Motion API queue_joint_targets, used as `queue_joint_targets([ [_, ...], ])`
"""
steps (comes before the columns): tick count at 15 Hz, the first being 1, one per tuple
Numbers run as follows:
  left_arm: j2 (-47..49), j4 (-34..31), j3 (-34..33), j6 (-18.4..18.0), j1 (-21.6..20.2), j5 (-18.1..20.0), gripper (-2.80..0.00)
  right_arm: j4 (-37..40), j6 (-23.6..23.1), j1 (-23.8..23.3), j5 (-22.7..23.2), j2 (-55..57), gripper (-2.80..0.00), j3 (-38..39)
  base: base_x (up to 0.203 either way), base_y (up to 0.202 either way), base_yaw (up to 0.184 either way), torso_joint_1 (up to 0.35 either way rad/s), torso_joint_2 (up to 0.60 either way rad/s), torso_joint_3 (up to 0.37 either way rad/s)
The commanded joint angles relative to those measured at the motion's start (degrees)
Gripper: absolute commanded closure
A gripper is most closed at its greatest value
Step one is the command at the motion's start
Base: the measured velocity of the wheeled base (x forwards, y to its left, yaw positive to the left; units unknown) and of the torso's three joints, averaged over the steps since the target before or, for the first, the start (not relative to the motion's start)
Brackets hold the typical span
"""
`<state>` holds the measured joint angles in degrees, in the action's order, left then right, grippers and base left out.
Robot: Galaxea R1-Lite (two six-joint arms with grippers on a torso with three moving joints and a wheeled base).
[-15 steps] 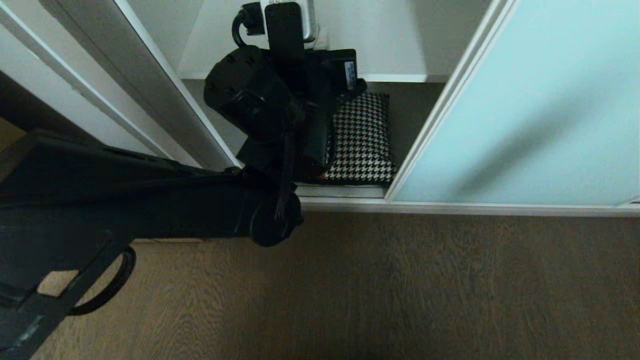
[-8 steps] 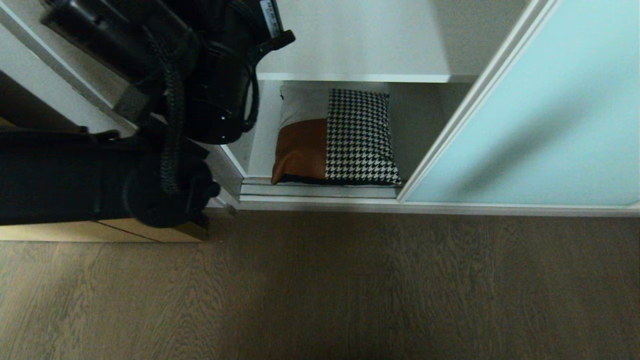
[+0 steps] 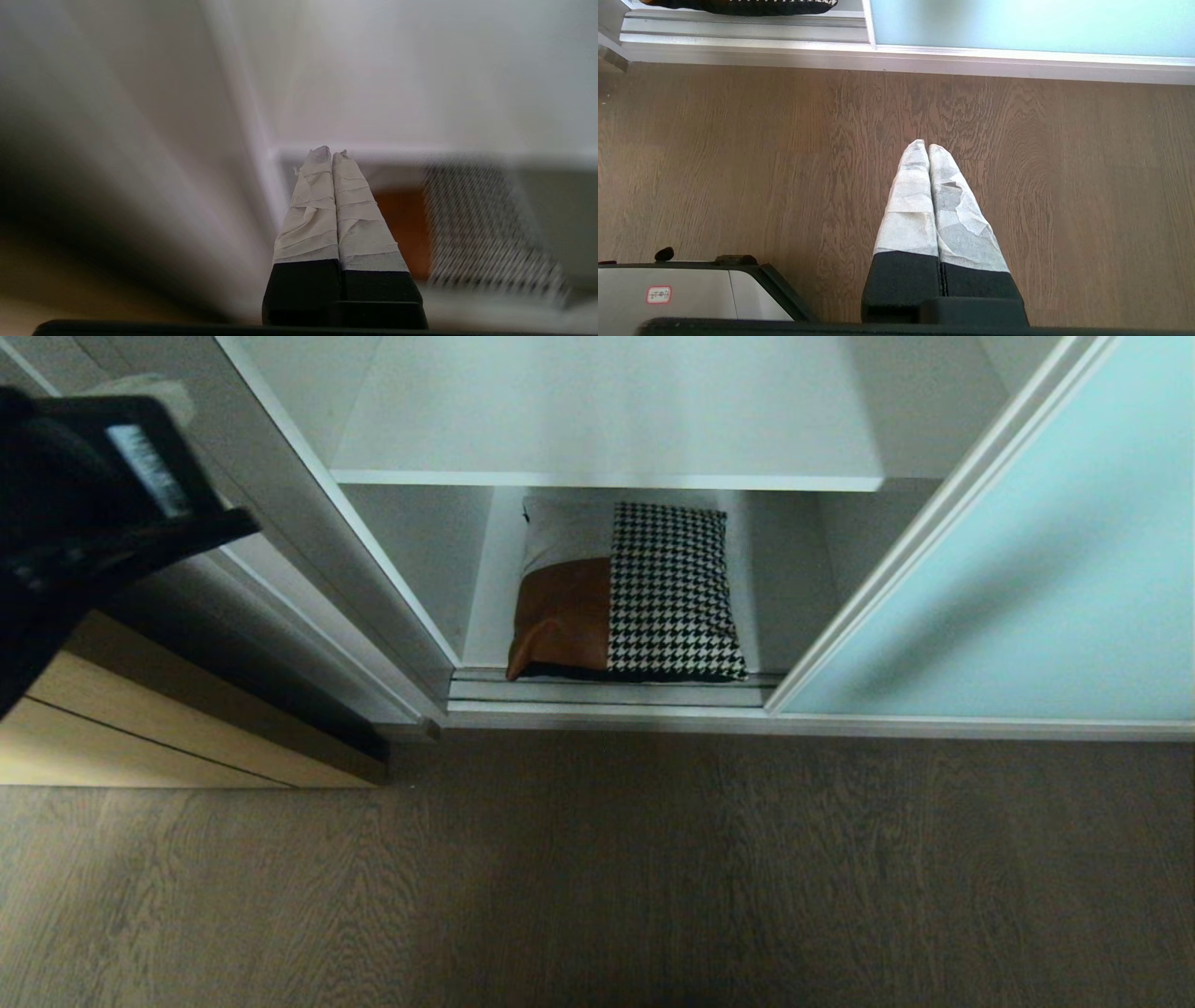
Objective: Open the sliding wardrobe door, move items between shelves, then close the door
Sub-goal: Open the door
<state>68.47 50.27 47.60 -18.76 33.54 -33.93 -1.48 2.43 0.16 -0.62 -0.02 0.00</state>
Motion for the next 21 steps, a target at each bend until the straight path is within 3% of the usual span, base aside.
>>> queue_joint_targets([
  [1,-15.9,-5.72,-7.55,-0.1,-2.0,-0.13,0.0,-0.02,0.03,0.02,0.0,0.02,0.0,0.0,0.0,0.0,0.0,0.0,0.0,0.0],
  [3,-25.62,-16.27,-13.36,0.5,-5.73,-0.17,0.0,-0.02,0.03,0.02,0.0,0.02,0.0,0.0,0.0,0.0,0.0,0.0,0.0,0.0],
  [5,-32.1,-22.48,-19.51,1.46,-14.57,0.02,0.0,-0.02,0.03,0.02,0.0,0.02,0.0,0.0,0.0,0.0,0.0,0.0,0.0,0.0],
  [10,-42.62,-25.56,-30.98,5.85,-30.54,0.23,0.0,-0.02,0.03,0.02,0.0,0.02,0.0,0.0,0.0,0.0,0.0,0.0,0.0,0.0],
  [13,-48.35,-25.83,-39.04,7.17,-32.69,0.62,0.0,-0.02,0.03,0.02,0.0,0.02,0.0,0.0,0.0,0.0,0.0,0.0,0.0,0.0],
  [17,-56.49,-28.13,-47.67,8.01,-32.83,4.56,0.0,-0.02,0.03,0.02,0.0,0.02,0.0,0.0,0.0,0.0,0.0,0.0,0.0,0.0],
  [19,-59.11,-36.06,-47.76,11.75,-33.21,6.15,0.0,-0.02,0.03,0.02,-0.01,0.02,0.0,0.0,0.0,0.0,0.0,0.0,0.0,0.0],
  [21,-59.42,-36.95,-47.69,15.42,-33.53,6.37,0.0,-0.02,0.03,0.02,0.0,0.02,0.0,0.0,0.0,0.0,0.0,0.0,0.0,0.0],
])
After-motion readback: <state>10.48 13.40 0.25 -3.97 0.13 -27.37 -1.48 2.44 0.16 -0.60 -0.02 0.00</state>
